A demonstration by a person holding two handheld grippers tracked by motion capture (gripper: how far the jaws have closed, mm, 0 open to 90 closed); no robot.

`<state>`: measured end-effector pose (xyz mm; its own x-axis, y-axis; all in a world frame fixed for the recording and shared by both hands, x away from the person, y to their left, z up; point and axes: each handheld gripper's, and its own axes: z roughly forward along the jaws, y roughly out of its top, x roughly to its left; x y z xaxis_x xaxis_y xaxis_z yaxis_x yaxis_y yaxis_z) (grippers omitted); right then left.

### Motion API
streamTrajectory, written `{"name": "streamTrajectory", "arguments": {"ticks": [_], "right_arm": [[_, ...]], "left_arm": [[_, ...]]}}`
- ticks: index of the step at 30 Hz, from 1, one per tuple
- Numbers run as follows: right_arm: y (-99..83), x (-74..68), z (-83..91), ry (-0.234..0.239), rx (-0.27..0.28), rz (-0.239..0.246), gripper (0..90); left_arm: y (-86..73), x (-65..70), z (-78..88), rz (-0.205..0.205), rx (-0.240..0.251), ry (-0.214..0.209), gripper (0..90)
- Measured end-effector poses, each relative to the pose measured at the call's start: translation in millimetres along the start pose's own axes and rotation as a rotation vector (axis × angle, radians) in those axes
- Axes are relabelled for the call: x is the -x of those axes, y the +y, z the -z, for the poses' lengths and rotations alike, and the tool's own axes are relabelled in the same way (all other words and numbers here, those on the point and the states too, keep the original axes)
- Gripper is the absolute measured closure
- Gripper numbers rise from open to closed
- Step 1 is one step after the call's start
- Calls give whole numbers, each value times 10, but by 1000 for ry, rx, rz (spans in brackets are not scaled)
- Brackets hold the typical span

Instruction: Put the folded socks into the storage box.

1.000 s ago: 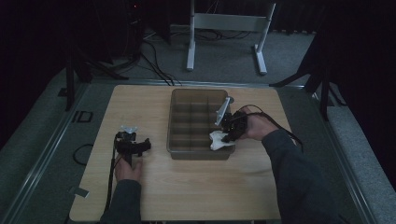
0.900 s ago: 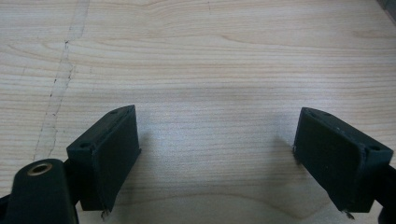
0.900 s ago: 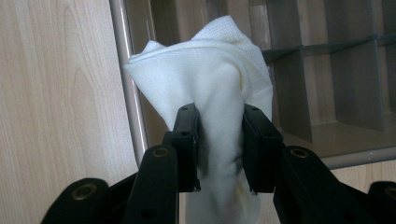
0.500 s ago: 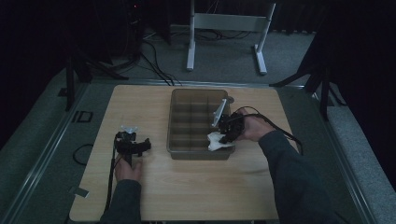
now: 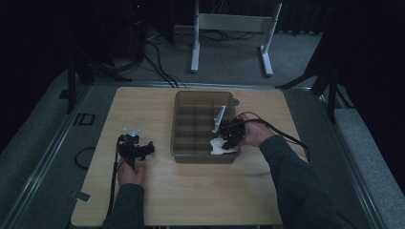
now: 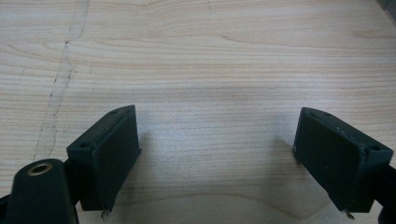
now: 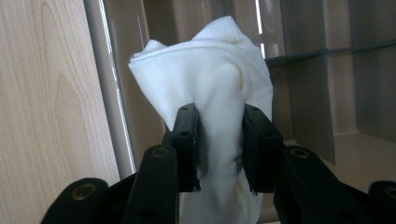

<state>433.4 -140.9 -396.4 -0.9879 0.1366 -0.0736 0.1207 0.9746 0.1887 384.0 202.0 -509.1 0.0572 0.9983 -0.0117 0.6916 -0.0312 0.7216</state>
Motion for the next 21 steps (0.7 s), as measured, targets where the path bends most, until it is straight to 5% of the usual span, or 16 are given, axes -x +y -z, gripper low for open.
{"name": "streamTrajectory", "arguments": {"ticks": [21], "right_arm": [[19, -12, -93, 15, -36, -8, 690]], "left_arm": [[0, 0, 0, 0, 0, 0, 145]]}}
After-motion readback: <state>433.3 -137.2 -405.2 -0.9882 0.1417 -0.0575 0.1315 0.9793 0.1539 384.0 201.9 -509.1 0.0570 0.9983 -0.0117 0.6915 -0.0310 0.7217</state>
